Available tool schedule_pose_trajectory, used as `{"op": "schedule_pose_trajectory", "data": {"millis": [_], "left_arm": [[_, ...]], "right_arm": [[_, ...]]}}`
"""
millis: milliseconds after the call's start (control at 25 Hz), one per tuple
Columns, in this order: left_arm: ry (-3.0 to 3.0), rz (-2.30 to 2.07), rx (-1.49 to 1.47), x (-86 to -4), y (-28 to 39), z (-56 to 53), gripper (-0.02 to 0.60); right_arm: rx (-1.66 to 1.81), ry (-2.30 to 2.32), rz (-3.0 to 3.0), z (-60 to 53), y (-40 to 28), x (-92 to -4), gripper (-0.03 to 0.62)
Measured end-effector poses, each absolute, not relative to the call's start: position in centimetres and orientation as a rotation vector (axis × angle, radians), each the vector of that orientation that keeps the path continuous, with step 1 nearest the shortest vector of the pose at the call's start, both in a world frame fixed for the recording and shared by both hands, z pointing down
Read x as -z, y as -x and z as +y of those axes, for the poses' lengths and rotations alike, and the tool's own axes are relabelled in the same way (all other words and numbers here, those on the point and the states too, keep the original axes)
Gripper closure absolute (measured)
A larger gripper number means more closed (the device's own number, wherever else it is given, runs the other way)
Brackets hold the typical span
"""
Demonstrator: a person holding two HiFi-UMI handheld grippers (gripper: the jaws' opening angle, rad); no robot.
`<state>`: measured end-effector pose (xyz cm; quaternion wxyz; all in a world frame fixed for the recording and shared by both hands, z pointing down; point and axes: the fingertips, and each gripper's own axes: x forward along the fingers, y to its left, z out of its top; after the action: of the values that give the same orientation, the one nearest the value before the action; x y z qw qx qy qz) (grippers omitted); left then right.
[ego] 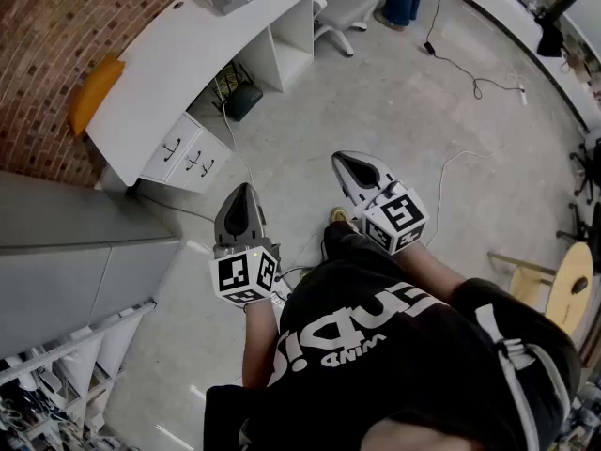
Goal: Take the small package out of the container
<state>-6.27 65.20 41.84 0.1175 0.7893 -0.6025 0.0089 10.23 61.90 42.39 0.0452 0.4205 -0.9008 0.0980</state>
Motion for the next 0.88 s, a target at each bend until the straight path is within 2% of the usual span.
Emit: {"op": "schedule_pose_trajectory", "data": {"millis": [400, 880], "left_arm": [[-2.295, -1.765, -0.058, -42.4, 4.6, 60.0, 0.577], [-2.247, -1.843, -0.045, -41.7, -0.4, 52.1, 0.577]], "right_arm": [[-0.341, -1.272, -2.776, 56.5, -12.1, -42.3, 0.594], [-0.352, -1.196, -2.799, 48.4, -17.6, -42.9, 0.594]]}}
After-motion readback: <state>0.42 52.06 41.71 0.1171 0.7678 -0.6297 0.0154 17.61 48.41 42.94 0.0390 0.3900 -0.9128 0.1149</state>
